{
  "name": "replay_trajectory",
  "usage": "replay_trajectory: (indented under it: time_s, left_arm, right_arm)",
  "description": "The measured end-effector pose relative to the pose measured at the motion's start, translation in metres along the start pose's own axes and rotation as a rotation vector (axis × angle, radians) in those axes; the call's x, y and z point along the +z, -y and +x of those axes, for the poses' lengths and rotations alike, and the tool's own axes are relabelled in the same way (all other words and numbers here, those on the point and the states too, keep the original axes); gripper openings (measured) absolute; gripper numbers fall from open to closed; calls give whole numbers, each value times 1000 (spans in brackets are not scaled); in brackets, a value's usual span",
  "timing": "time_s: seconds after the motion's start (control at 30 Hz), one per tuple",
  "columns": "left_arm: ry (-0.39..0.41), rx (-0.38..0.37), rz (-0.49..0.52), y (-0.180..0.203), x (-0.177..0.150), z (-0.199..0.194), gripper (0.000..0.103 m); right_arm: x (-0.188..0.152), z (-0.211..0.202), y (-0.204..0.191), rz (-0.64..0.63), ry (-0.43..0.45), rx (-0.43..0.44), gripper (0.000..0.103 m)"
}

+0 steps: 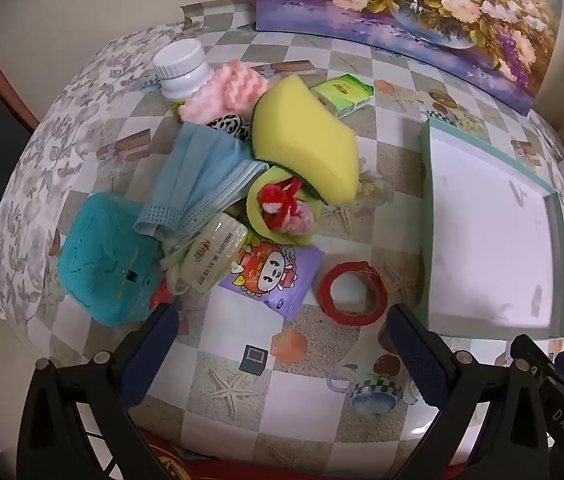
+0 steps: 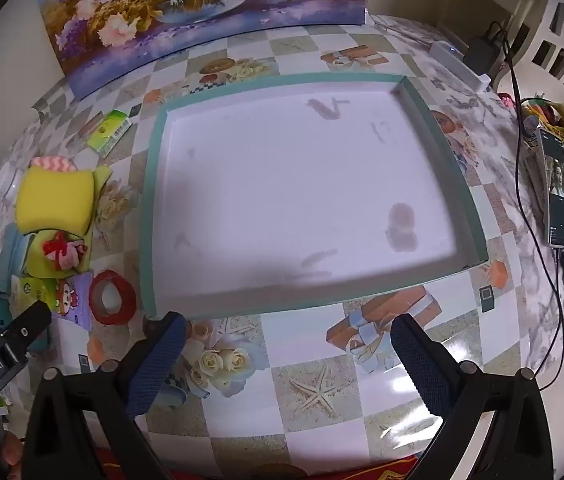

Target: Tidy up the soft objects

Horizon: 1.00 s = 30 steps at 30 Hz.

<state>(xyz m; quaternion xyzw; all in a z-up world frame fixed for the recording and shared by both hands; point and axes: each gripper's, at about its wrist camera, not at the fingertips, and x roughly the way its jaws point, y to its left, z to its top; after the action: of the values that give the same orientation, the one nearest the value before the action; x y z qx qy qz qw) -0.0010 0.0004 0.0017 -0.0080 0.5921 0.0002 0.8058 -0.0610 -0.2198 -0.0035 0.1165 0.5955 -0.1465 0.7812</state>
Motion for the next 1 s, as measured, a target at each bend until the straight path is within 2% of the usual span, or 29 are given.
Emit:
replay_trajectory:
  time_s: [0.1,0.17,0.37,1.0]
  left_arm:
    - [5,-2,9,-3,-2,-1,103]
    - [-28,25,-1,-2,2,8,103]
    - [-11,41,-1,-3,2,12,103]
    - [5,16,-4,-9,3,9,103]
  right_arm:
    - [-1,-3,-2,0,18,3,103]
    - [3,0,0,5,1,16,103]
    - [3,1,-2,-6,22,6,103]
    - [2,-1,-7,-29,41,2,103]
